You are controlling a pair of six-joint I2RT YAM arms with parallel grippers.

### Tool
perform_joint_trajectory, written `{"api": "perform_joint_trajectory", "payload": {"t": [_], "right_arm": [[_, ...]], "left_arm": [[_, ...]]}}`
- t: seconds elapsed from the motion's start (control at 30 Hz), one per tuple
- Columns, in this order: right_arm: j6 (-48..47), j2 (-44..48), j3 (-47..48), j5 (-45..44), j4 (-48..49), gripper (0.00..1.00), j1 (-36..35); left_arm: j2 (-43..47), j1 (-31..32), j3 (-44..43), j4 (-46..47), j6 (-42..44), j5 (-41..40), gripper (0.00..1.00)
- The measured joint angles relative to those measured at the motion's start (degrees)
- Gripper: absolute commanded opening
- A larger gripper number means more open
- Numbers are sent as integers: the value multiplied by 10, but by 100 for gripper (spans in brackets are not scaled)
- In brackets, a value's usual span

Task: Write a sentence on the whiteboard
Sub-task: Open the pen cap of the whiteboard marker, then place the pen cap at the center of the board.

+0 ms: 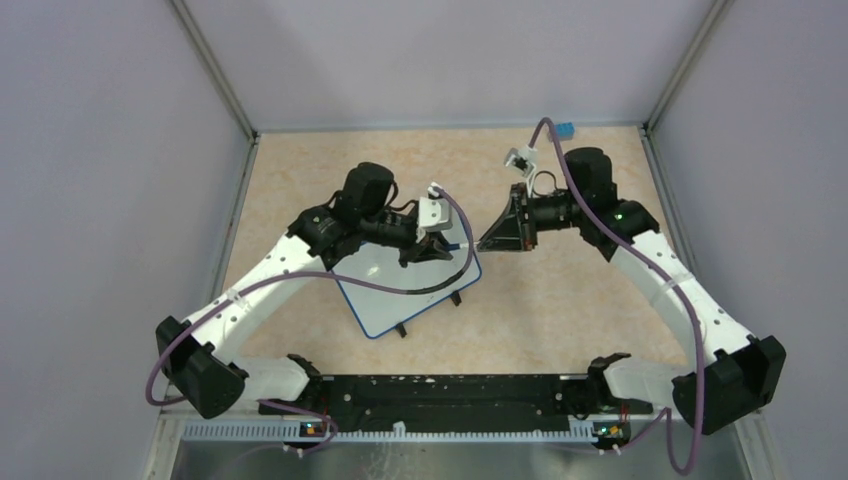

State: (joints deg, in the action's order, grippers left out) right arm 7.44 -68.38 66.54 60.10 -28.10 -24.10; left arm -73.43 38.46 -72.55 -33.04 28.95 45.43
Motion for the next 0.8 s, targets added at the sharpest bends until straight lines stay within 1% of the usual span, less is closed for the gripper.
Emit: {"api": "perform_joint_trajectory", "payload": {"t": [0.03,0.07,0.23,0.37,0.47,0.57,0.63,0.73,0.8], "right_arm": [[-5,0,1,4,-3,0,7],[-10,1,3,7,-17,0,19],[-48,13,10,19,-72,0,115],[-86,14,28,37,-111,0,174],[-92,19,29,48,-116,0,226],[-55,24,15,52,-73,0,287],[-29,27,-2,42,-42,0,312],[4,33,-27,12,-11,0,336],[17,34,-36,-5,2,0,346]], "left_arm": [[0,0,3,9,2,-1,0],[3,-3,7,-1,4,-10,0],[13,-31,31,-35,10,-36,0],[13,-31,34,-44,15,-29,0],[8,-19,33,-38,15,-20,0],[-26,34,20,-32,14,-33,0],[-64,80,1,-28,14,-56,0],[-139,142,-32,-8,10,-95,0],[-188,169,-48,11,4,-118,0]]}}
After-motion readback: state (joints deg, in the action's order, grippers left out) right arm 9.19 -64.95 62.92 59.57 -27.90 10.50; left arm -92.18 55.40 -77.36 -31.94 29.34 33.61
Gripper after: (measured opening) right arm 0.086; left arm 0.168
